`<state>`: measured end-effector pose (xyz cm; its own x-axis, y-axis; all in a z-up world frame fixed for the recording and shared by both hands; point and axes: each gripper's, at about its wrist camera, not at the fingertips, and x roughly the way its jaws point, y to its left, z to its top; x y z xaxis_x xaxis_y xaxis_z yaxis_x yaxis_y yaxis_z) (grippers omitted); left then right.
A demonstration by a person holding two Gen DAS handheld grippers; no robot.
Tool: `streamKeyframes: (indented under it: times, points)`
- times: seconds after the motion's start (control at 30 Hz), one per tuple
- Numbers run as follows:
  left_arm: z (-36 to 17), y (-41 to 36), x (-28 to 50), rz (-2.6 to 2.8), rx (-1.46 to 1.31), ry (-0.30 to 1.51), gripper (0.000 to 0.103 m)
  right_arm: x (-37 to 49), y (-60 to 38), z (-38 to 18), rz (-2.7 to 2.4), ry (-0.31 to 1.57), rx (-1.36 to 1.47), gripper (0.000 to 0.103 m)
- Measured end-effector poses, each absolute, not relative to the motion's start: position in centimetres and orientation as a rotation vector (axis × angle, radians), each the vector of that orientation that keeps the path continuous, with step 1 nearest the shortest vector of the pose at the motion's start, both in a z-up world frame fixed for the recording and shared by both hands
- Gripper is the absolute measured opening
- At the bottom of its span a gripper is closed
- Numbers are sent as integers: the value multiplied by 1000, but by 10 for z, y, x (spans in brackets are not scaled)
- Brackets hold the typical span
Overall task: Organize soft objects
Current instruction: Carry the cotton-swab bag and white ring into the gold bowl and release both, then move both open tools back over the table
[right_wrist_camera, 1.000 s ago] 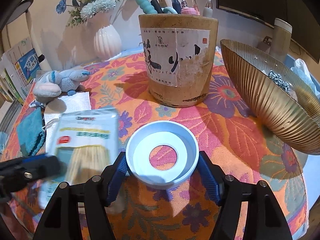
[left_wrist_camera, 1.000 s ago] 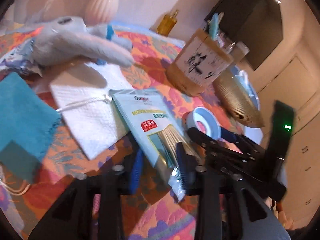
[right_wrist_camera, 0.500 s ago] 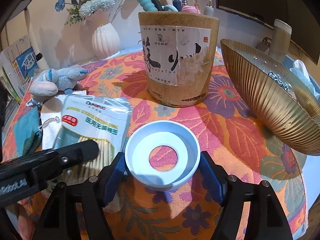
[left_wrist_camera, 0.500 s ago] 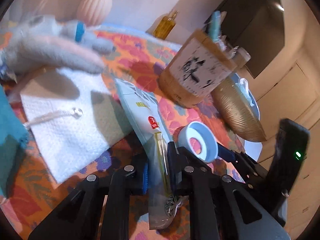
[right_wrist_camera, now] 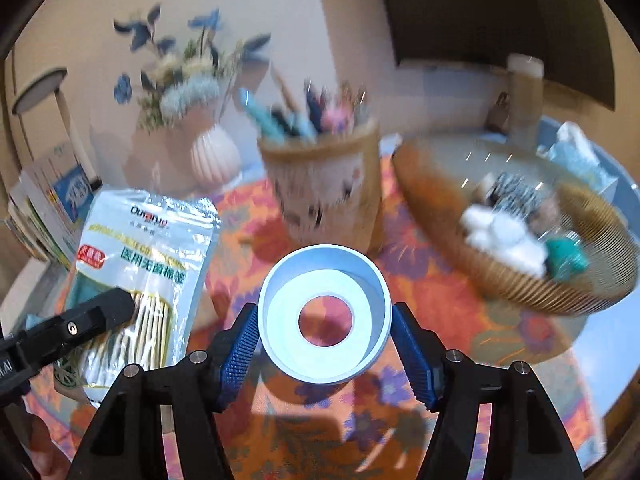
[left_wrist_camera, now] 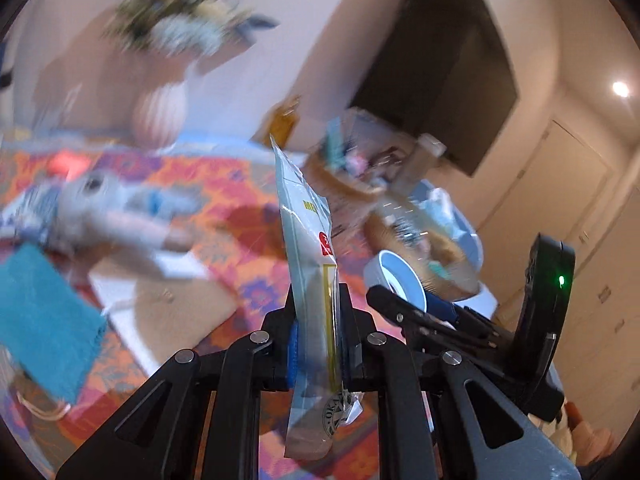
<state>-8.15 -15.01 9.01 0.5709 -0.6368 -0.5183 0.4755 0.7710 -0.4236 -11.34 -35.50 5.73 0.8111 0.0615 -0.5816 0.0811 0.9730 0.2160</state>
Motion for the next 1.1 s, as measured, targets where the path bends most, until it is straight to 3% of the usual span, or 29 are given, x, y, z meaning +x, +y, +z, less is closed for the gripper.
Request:
streamKeyframes:
  times: [0.37, 0.7, 0.77, 0.83, 0.9, 1.1]
  points:
    - [184, -276, -58, -871, -67, 577, 12, -136, -461, 134, -297, 467, 282, 66]
    - [143, -371, -14, -905, 1, 639, 13, -109, -539, 97, -394, 576, 411, 66]
    - [138, -376, -9, -879, -2, 629, 25, -104, -544, 91, -395, 587, 425, 68]
    - [137, -380, -4, -843, -4, 627, 56, -104, -546, 88, -388, 588, 437, 69]
    - [137, -375, -6, -834, -14, 606, 78, -105, -547, 87, -396, 586, 427, 69]
    - [149, -349, -23, -802, -12, 569, 79, -118, -545, 89, -391, 578, 460, 69]
